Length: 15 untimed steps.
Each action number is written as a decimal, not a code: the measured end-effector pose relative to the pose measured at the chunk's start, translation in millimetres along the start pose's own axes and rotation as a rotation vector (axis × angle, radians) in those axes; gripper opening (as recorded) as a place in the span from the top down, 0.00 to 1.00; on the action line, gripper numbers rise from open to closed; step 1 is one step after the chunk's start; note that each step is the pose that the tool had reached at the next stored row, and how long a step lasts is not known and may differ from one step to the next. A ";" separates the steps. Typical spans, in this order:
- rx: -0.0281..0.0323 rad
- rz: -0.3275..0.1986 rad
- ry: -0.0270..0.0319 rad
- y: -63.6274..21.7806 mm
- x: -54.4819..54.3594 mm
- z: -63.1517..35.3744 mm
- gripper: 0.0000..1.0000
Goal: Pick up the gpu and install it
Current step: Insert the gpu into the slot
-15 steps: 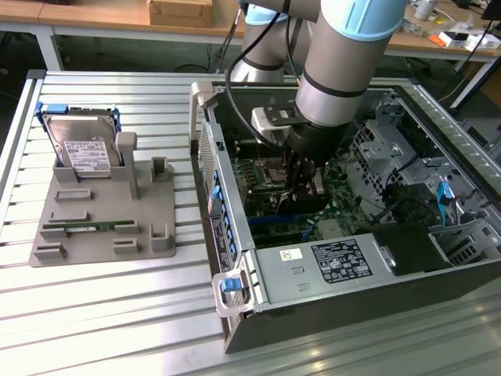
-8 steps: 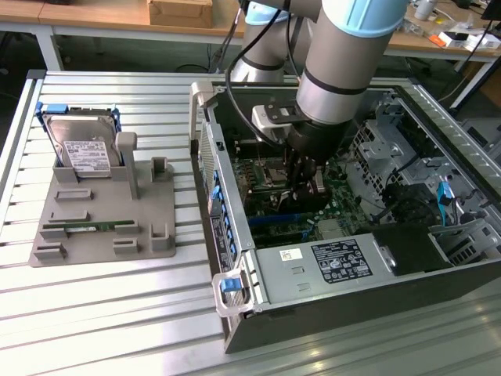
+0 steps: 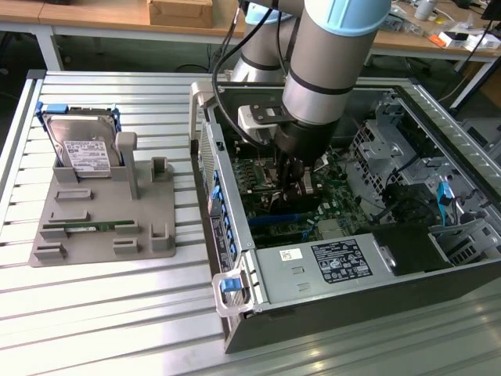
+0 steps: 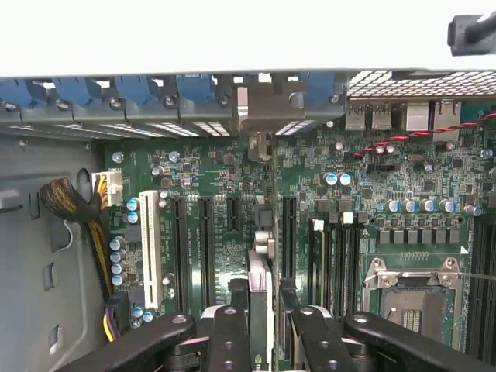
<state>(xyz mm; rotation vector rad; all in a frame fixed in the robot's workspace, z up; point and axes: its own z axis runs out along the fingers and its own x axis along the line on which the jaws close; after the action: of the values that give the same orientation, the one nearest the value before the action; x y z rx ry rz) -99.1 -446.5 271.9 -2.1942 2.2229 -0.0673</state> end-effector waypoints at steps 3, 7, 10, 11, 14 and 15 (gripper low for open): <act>0.0000 0.000 0.0000 0.6 -0.2 0.1 0.74; -0.0001 0.000 0.0000 2.2 0.5 0.1 0.74; 0.0000 0.000 0.0000 2.1 4.2 0.1 0.74; 0.0000 0.000 0.0000 2.1 4.3 0.1 0.74; 0.0000 0.000 0.0001 2.1 4.4 0.2 0.74; 0.0000 0.000 0.0000 2.1 4.4 0.5 0.74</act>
<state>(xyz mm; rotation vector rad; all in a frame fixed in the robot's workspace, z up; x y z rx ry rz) -101.2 -450.9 271.5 -2.1941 2.2231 -0.0673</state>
